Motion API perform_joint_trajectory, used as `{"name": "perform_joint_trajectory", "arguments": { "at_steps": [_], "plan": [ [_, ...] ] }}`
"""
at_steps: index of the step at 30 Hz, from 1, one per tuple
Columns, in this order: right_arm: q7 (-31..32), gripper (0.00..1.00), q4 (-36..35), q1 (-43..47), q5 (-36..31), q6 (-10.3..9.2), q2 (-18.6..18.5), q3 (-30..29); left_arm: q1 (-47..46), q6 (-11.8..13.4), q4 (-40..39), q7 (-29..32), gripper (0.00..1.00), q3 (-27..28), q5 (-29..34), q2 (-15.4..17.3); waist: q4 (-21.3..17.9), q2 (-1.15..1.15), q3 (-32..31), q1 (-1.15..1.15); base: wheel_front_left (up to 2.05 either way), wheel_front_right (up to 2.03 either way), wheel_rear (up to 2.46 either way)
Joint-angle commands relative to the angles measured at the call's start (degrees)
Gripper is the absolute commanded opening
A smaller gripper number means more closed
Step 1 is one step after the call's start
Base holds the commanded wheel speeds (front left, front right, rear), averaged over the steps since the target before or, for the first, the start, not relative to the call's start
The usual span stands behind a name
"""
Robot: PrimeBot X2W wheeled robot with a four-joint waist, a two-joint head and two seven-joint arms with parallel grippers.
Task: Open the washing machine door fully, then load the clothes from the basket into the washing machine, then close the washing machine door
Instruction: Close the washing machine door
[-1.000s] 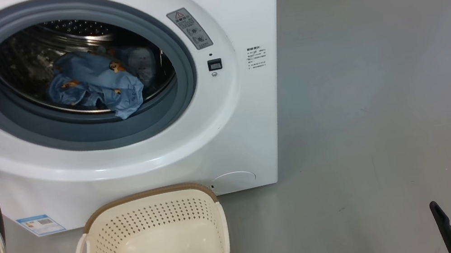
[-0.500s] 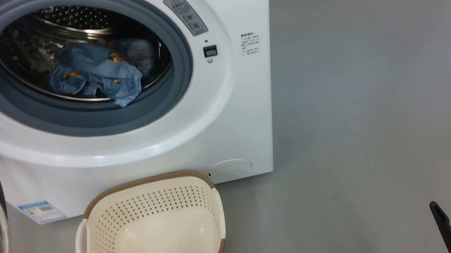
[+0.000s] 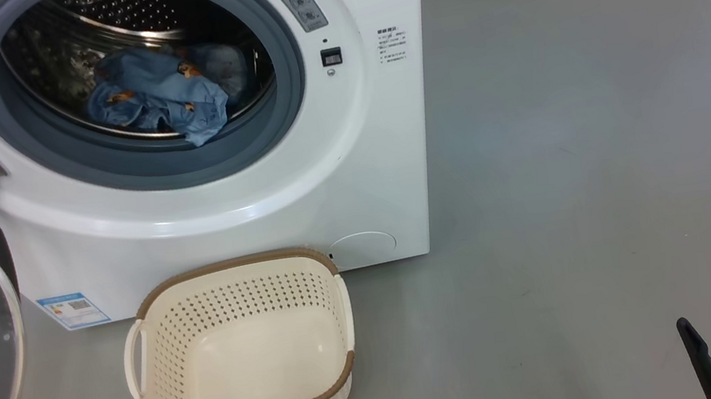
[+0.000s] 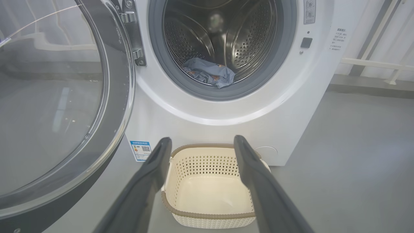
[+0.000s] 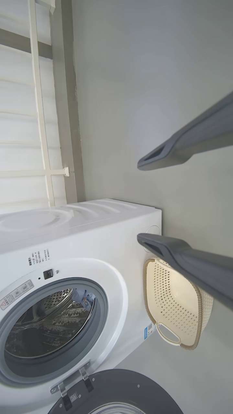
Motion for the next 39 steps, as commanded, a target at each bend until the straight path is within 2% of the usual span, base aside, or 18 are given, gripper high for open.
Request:
{"name": "perform_joint_trajectory", "arguments": {
  "at_steps": [1,9,15,39],
  "plan": [
    [-0.28,1.00,-1.44,-0.20,-0.74,0.35,-1.21,0.79,-1.01,0.23,-1.55,-0.36,1.00,1.67,0.04,0.73,0.14,0.00,-0.10,0.00,0.00,0.00,0.00],
    [-0.28,1.00,-1.57,-0.06,-0.80,0.35,-0.88,1.31,-0.98,0.63,-1.50,-0.36,1.00,1.39,-1.28,0.73,1.57,0.00,-0.46,0.00,0.00,0.00,0.00],
    [-0.28,1.00,-1.63,-0.35,-0.71,0.35,-1.13,2.49,-0.64,1.36,-1.21,-0.36,1.00,1.12,-2.42,0.73,4.63,0.00,-0.38,0.00,0.00,0.00,0.00],
    [-0.28,1.00,0.20,-7.11,0.03,0.35,-4.29,13.28,2.18,5.34,-2.05,-0.36,1.00,-1.50,-7.78,0.73,24.21,0.00,-0.62,0.00,0.00,0.00,0.00]
  ]
}}
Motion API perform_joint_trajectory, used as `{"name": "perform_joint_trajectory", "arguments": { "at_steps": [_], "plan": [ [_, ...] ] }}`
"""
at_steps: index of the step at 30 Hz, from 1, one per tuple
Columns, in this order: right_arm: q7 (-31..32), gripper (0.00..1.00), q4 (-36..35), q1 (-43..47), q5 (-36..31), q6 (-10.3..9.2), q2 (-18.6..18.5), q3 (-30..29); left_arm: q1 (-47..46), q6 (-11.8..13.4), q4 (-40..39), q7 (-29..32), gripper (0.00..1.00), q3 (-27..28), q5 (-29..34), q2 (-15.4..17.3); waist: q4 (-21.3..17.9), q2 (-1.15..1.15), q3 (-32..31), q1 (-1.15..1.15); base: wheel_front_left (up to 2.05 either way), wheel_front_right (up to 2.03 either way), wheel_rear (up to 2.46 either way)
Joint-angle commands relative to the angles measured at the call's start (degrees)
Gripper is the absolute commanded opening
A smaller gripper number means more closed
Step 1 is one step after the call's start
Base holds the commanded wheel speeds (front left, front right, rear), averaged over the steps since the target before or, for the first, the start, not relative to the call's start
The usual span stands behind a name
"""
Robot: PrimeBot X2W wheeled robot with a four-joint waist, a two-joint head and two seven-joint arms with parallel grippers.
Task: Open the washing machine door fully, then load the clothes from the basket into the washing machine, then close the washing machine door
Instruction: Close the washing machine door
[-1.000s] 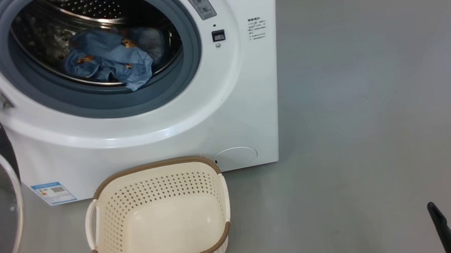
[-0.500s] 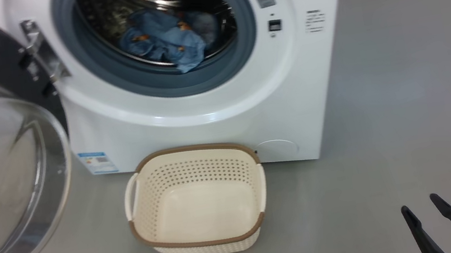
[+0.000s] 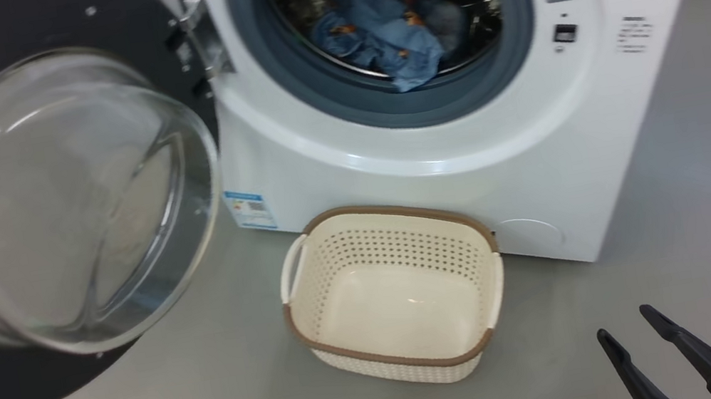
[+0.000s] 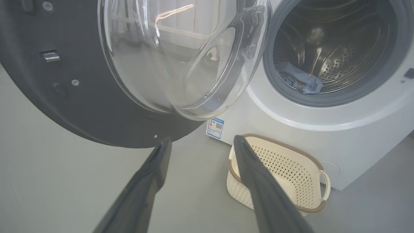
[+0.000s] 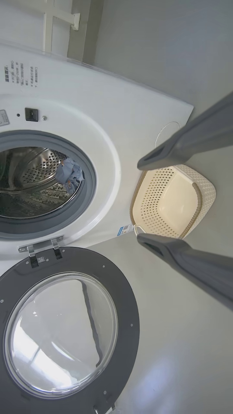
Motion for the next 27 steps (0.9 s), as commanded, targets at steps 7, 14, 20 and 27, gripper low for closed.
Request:
{"name": "perform_joint_trajectory", "arguments": {
  "at_steps": [7,14,20,27],
  "plan": [
    [-0.28,1.00,-0.80,-2.78,0.27,0.35,-1.99,2.86,0.12,0.59,-2.13,-0.36,1.00,1.61,-0.72,0.70,7.48,0.00,-0.56,0.00,0.00,0.00,0.00],
    [-0.28,1.00,-0.29,-5.76,0.67,0.35,-3.16,5.60,0.76,1.93,-3.79,-0.36,1.00,1.50,-2.25,0.70,8.49,0.00,0.82,0.00,0.00,0.00,0.00],
    [-0.28,1.00,0.09,-6.94,1.07,0.35,-3.62,6.59,1.13,2.71,-5.10,-0.36,1.00,1.97,-3.22,0.70,8.70,0.00,1.11,0.00,0.00,0.00,0.00],
    [-0.28,1.00,0.18,-6.39,1.29,0.35,-3.45,5.51,-0.24,1.24,-9.50,-0.36,0.00,5.74,-8.22,0.70,8.60,0.00,0.99,0.00,0.00,0.00,0.00]
  ]
}}
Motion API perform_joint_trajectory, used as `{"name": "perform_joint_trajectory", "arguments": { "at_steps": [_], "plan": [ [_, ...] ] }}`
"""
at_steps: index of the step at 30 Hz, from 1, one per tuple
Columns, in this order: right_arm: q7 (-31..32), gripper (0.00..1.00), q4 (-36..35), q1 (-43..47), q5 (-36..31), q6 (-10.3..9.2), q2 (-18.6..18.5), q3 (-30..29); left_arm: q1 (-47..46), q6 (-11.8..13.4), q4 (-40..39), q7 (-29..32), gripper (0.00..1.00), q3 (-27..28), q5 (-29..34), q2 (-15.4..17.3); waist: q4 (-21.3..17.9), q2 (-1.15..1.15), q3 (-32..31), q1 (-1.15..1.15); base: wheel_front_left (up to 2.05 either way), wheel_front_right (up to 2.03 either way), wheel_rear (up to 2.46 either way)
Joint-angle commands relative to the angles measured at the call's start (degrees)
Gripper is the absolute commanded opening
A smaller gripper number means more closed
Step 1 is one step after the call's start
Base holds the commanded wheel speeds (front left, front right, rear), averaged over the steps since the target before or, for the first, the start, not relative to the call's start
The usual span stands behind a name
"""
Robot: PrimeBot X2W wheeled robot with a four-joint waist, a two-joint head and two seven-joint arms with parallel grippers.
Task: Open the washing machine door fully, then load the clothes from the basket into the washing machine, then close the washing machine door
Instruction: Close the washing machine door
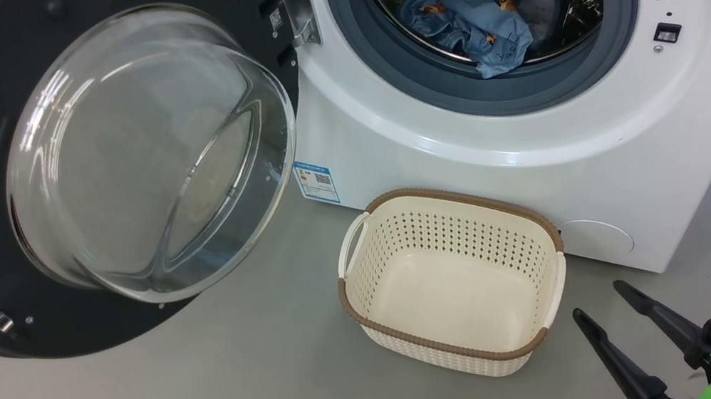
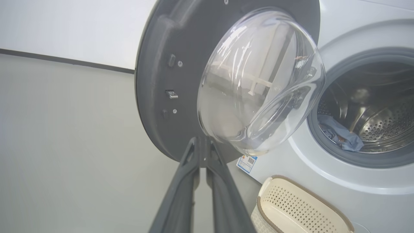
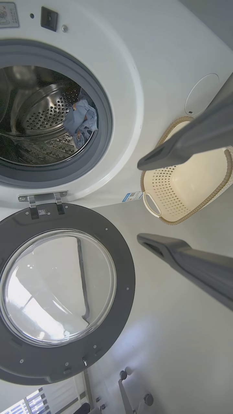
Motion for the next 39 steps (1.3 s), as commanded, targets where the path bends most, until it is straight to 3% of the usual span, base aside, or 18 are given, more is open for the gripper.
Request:
{"name": "perform_joint_trajectory", "arguments": {
  "at_steps": [1,7,10,13,15,20,25,28,33,39],
  "plan": [
    [-0.28,1.00,-1.28,-0.67,0.40,0.35,-0.82,0.34,-2.52,-0.84,-2.87,-0.37,0.00,3.40,-0.87,0.71,-0.06,0.00,0.00,0.00,0.00,0.00,0.00],
    [-0.28,1.00,-1.79,1.59,0.06,0.35,0.16,-1.84,-9.35,-5.94,-9.69,-0.37,0.00,14.09,-2.54,1.00,-0.31,0.00,-0.27,0.00,0.00,0.00,0.00],
    [-0.28,1.00,-1.93,2.93,-0.07,0.35,0.73,-2.82,-14.90,-7.19,-9.27,-0.37,0.00,18.32,-6.41,3.74,-0.48,0.00,-0.50,0.00,0.00,0.00,0.00],
    [-0.28,1.00,-2.24,4.01,-0.28,0.35,1.26,-3.81,-20.65,-7.52,-5.76,-0.37,0.00,20.15,-11.13,9.13,-0.63,0.00,-0.49,0.00,0.00,0.00,0.00],
    [-0.28,1.00,-2.44,4.50,-0.42,0.35,1.51,-4.38,-23.68,-7.56,-2.91,-0.37,0.00,19.36,-14.92,12.57,-0.67,0.00,-0.45,0.00,0.00,0.00,0.00],
    [-0.28,1.00,-2.91,6.00,-0.67,0.35,2.27,-6.30,-33.60,-7.58,8.55,6.39,0.00,18.28,-25.92,21.17,-0.97,0.00,-0.43,0.00,0.00,0.00,0.00],
    [-0.28,1.00,-3.43,6.31,-0.86,0.35,2.30,-6.81,-41.76,-7.59,21.19,15.52,0.00,16.70,-34.74,25.97,-2.30,0.00,0.52,0.00,0.00,0.00,0.00],
    [-0.28,1.00,-3.66,5.92,-0.90,0.35,1.99,-6.87,-44.58,-7.59,27.55,19.96,0.00,14.71,-35.73,29.50,-3.31,0.00,1.48,0.00,0.00,0.00,0.00],
    [-0.28,1.00,-4.02,5.21,-0.89,0.35,1.05,-6.98,-48.70,-7.60,35.16,26.93,0.00,11.60,-38.72,32.71,-4.75,0.00,3.42,0.00,0.00,0.00,0.00],
    [-0.28,1.00,-4.49,4.62,-0.86,0.35,-0.01,-7.28,-51.14,-7.60,38.44,33.93,0.00,8.60,-42.61,34.02,-5.86,0.00,5.53,0.00,0.00,0.00,0.00]
  ]
}}
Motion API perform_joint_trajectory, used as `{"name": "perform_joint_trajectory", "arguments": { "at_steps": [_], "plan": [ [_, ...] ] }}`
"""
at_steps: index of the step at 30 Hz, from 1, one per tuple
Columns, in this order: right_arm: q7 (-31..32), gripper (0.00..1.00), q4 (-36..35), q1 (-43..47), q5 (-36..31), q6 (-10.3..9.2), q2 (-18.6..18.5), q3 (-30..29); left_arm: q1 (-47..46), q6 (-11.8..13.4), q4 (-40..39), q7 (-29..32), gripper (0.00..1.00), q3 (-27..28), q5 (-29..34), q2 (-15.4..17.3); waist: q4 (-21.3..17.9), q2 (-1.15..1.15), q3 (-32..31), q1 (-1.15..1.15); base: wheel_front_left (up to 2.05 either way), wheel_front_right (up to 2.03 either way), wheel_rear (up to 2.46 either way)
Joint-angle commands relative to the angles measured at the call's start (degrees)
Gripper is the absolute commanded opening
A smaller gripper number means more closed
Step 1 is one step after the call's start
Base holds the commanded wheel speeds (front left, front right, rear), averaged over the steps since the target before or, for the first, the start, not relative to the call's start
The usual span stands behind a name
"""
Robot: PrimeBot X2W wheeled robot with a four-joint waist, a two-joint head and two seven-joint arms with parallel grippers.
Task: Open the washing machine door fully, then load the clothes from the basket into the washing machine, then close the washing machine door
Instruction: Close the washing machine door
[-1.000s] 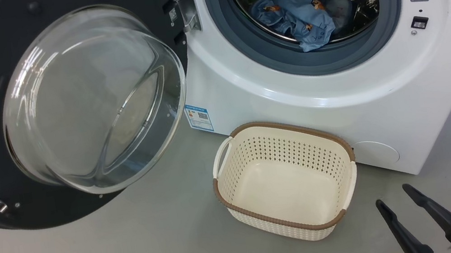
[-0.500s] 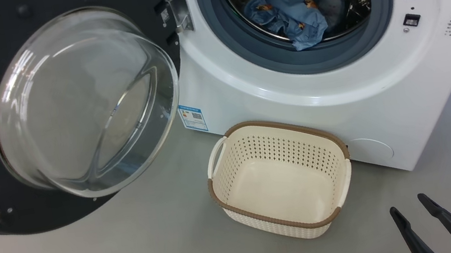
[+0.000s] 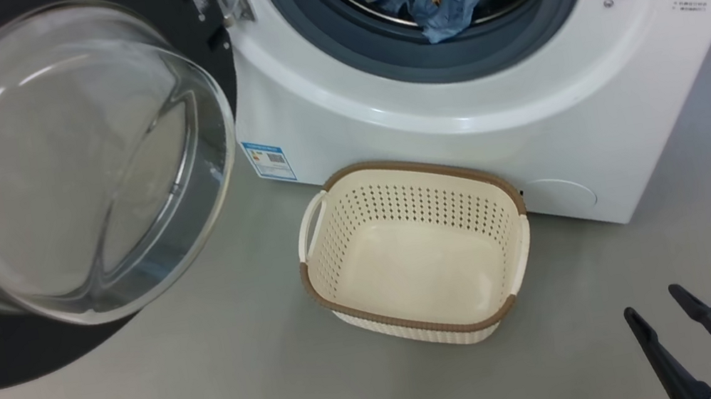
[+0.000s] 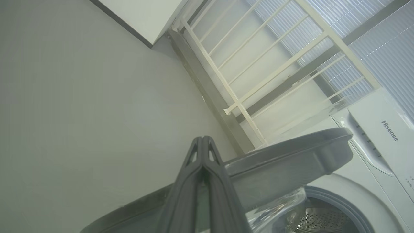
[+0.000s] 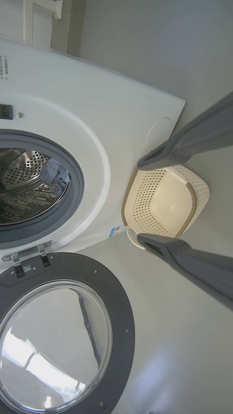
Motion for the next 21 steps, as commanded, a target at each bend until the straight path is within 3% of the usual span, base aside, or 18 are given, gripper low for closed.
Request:
{"name": "perform_joint_trajectory", "arguments": {
  "at_steps": [1,10,21],
  "plan": [
    [-0.28,1.00,-1.61,-1.58,-0.48,0.35,-1.49,0.67,-1.85,-0.16,-0.99,0.70,0.00,1.08,-0.45,4.61,-1.01,0.00,1.30,-0.01,0.00,0.00,0.00],
    [-0.28,1.00,-2.08,-2.43,-0.41,0.35,-2.23,0.51,-2.45,-0.16,-0.13,5.15,0.00,-1.94,-3.45,6.27,-2.23,0.00,2.98,-0.01,0.00,0.00,0.00],
    [-0.28,1.00,-1.37,-1.87,-0.64,0.35,-0.52,0.33,0.97,-0.16,-4.62,17.62,0.00,-7.11,-7.97,6.26,-1.77,0.00,0.40,-0.01,0.00,0.00,0.00]
  ]
}}
